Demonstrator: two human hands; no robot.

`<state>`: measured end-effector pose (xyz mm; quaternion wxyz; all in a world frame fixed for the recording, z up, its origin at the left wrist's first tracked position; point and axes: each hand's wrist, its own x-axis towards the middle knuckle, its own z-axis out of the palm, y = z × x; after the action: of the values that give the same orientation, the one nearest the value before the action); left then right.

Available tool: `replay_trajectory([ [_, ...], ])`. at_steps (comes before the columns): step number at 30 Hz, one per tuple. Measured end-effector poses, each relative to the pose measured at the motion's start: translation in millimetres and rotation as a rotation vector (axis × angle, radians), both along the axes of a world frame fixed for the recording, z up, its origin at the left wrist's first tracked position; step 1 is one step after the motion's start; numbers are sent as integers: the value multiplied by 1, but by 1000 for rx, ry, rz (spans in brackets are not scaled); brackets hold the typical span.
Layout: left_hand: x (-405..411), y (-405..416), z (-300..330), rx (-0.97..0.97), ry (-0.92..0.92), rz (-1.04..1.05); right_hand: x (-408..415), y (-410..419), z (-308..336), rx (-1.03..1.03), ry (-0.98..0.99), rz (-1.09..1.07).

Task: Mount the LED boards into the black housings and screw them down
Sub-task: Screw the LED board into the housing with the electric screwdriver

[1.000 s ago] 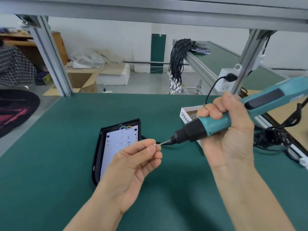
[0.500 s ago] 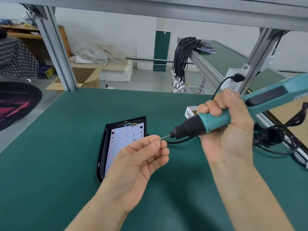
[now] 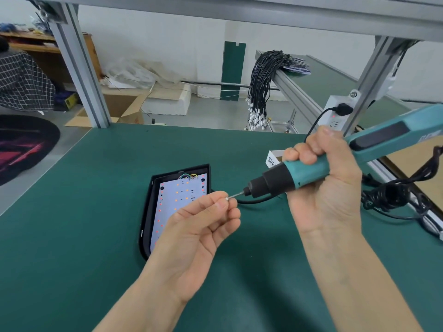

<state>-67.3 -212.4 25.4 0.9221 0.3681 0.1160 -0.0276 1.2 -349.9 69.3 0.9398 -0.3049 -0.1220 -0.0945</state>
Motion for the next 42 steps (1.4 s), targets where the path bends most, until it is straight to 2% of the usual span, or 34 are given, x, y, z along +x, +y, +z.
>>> replay_trajectory([
  [7,2,-3,-4,80,-38,95,1,2,-3,-22,-29,-11],
  [12,6,-5,-7,441,-144,327,-3,9,-10,-38,-43,-81],
  [16,12,3,-12,593,-161,344,-4,18,-15,-12,2,-117],
  [27,17,8,-11,611,-188,307,7,21,-18,75,61,-63],
  [37,16,16,-9,660,-150,258,10,17,-14,56,55,-58],
  [39,22,40,-13,824,-81,400,13,15,-15,50,59,-58],
  [40,28,57,-14,977,10,465,14,14,-16,45,58,-60],
  [42,38,88,-17,1305,279,392,17,15,-17,33,55,-57],
])
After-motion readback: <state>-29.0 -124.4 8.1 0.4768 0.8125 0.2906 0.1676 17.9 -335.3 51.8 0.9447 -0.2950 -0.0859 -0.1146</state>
